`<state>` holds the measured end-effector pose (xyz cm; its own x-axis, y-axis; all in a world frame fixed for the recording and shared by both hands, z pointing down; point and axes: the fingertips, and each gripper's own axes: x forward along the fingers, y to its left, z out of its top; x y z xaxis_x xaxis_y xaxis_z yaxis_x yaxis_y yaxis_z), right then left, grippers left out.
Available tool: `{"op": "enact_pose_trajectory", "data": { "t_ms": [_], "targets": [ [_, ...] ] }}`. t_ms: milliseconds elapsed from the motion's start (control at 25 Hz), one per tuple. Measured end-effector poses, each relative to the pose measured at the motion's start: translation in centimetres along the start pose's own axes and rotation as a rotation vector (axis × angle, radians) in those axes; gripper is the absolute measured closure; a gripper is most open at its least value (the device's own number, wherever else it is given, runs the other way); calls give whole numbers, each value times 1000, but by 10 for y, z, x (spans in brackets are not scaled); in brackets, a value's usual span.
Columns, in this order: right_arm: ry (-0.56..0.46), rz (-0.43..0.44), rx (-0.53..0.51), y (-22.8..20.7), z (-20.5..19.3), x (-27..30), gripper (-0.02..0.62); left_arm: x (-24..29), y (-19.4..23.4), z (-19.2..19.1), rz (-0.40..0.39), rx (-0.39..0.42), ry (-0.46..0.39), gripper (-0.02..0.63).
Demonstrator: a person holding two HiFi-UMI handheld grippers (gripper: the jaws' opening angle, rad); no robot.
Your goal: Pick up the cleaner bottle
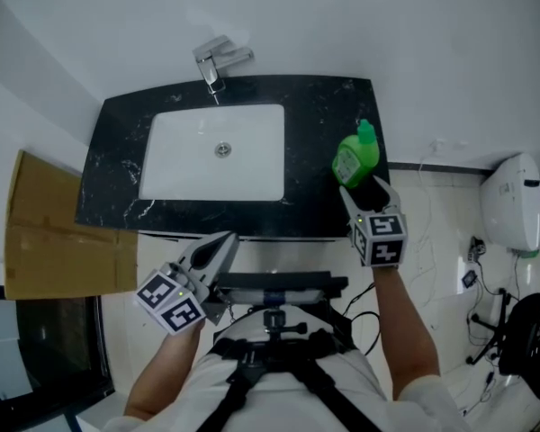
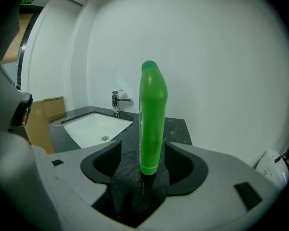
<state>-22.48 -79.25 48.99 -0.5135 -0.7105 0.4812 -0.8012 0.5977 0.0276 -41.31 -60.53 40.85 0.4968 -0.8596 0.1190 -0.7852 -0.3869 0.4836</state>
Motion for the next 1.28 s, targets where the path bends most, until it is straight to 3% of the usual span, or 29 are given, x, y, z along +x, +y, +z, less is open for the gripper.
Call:
{"op": "enact_pose_trajectory", "data": {
  "t_ms": [1000, 1280],
  "targets": [
    [57, -4, -49, -9, -12, 58, 319, 0, 7, 4, 32, -11, -14, 612],
    [31, 19, -30, -9, -12, 69, 319, -2, 11, 6, 50, -9, -13, 612]
  ]
}}
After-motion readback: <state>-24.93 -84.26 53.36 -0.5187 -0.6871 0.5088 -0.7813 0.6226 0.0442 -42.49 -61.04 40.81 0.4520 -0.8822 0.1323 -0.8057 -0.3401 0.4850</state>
